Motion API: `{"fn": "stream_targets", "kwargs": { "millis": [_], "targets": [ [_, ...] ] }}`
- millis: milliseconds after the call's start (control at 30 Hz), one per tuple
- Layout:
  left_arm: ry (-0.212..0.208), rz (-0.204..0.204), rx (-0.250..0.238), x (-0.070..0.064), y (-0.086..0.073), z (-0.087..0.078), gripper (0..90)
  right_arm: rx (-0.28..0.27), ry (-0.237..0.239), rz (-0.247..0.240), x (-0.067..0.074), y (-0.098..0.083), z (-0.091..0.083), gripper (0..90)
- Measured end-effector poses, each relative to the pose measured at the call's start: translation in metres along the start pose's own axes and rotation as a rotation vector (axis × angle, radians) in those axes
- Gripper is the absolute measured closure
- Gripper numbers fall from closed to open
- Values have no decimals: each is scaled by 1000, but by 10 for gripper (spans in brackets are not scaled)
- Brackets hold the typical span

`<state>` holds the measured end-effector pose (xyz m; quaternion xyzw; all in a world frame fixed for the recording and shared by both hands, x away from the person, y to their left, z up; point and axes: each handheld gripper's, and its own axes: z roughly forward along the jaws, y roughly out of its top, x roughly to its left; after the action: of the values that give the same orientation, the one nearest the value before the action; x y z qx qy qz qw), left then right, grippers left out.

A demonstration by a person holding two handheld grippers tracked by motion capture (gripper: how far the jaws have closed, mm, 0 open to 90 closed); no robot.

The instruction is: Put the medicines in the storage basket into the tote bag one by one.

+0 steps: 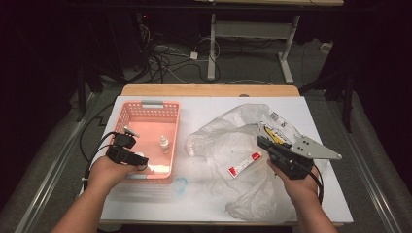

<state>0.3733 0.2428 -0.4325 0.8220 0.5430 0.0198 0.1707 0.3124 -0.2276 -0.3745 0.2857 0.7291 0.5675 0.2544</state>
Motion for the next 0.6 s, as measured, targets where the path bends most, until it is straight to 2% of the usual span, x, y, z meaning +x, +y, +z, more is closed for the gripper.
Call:
{"fn": "stream_targets", "kwargs": {
  "millis": [233,600],
  "targets": [
    [9,2,8,-1,0,1,473,2,1,8,-1,-1,1,900],
    [35,39,-11,-5,-3,1,483,-1,1,-1,0,0,0,900]
  ]
}}
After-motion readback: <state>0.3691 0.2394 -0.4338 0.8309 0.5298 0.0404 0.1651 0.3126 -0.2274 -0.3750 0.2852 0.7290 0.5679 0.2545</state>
